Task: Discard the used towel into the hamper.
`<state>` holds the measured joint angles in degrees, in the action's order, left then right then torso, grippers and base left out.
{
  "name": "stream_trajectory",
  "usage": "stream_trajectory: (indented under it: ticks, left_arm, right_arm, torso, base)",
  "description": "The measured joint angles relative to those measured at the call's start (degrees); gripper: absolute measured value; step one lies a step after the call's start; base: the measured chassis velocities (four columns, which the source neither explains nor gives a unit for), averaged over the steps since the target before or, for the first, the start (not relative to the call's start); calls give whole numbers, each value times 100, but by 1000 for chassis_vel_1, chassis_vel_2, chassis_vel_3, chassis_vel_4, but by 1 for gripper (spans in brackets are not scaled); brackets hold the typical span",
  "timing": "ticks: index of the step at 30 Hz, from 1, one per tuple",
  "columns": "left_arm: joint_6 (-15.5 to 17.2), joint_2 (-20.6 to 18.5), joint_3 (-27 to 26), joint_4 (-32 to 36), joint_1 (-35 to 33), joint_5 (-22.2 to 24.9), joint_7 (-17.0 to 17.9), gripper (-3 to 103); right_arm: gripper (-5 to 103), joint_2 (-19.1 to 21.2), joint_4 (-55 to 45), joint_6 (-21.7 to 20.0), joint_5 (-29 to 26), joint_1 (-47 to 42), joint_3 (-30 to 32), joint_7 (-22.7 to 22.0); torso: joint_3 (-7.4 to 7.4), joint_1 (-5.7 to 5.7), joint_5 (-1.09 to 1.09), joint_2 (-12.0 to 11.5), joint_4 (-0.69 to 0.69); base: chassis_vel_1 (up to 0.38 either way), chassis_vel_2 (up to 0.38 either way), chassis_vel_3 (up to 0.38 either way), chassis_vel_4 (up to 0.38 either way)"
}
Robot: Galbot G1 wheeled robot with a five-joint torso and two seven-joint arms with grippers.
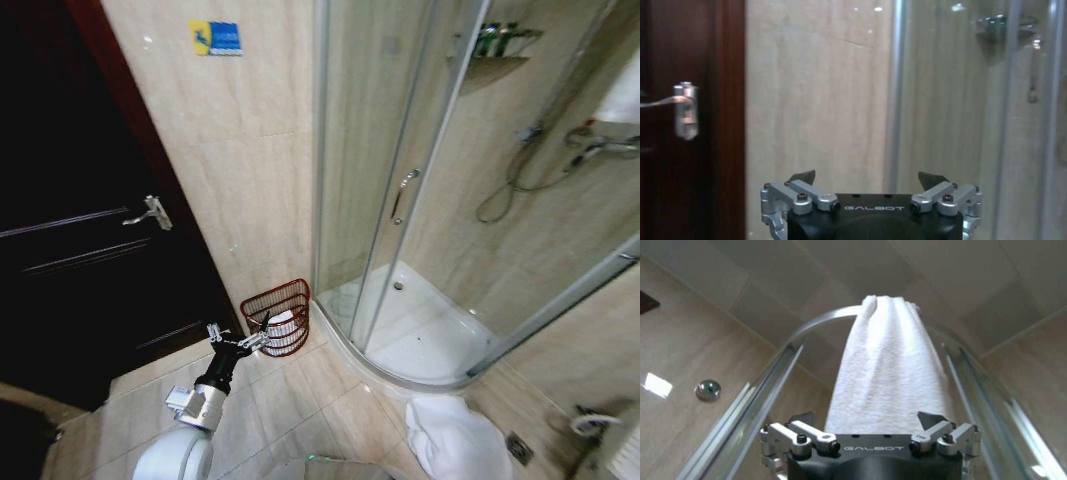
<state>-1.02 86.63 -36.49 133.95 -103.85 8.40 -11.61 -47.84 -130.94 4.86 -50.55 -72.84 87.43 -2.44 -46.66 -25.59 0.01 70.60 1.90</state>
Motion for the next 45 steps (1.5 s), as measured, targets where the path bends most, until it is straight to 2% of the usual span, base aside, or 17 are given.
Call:
stream_trajectory:
  ticks: [5,11,16,22,26,31,32,34,35,39,40,42,45]
  left_arm:
    - [0,-1,0,0,0,0,0,100]
    - [0,-1,0,0,0,0,0,100]
    - [0,0,0,0,0,0,0,100]
    - [0,0,0,0,0,0,0,100]
    - [0,0,0,0,0,0,0,100]
    - [0,0,0,0,0,0,-1,100]
    - [0,0,0,0,0,0,-1,100]
    - [0,0,0,0,0,0,0,100]
    - [0,0,0,0,0,0,0,100]
    - [0,0,0,0,0,0,0,100]
    - [0,0,0,0,0,0,0,100]
    - [0,0,0,0,0,0,-1,100]
    - [0,0,0,0,0,0,-1,100]
  right_arm:
    - [100,495,531,-334,540,847,-224,-248]
    - [100,993,1123,-475,969,1506,-338,-289]
    - [100,1355,1312,-659,1442,1707,-69,-408]
    - [100,1778,1753,-683,1891,1690,398,-466]
    - [100,2355,2297,-728,1500,1790,540,-474]
    - [100,2678,2617,-972,1005,2048,378,-572]
    - [100,2678,2617,-972,1005,2048,378,-572]
    - [100,2767,2635,-1232,403,2169,265,-655]
    - [100,2767,2635,-1232,403,2169,265,-655]
    - [100,2793,2179,-1817,-1157,2108,261,-736]
    - [100,2793,2179,-1817,-1157,2108,261,-736]
    - [100,2793,1905,-1985,-1615,2112,219,-788]
    - [100,2799,1771,-2034,-1666,2220,43,-793]
  torso:
    - [37,30,0,-67,1]
    - [62,49,-1,-112,5]
    - [65,52,-2,-115,-3]
    - [65,52,2,-114,-3]
    - [62,50,-2,-109,0]
    - [60,47,-2,-106,0]
    - [60,47,-2,-106,0]
    - [59,46,-1,-104,1]
    - [59,46,-1,-104,1]
    - [58,46,-1,-103,1]
    - [58,46,-1,-103,1]
    - [58,45,-3,-101,0]
    - [57,45,-2,-100,0]
  base:
    - [110,116,105,116]
    - [106,119,116,117]
    - [31,14,22,22]
    - [0,0,0,0]
    - [0,0,0,0]
    - [0,0,0,0]
    - [0,0,0,0]
    - [0,0,0,0]
    - [0,0,0,0]
    - [0,0,0,0]
    - [0,0,0,0]
    - [0,0,0,0]
    - [0,0,0,0]
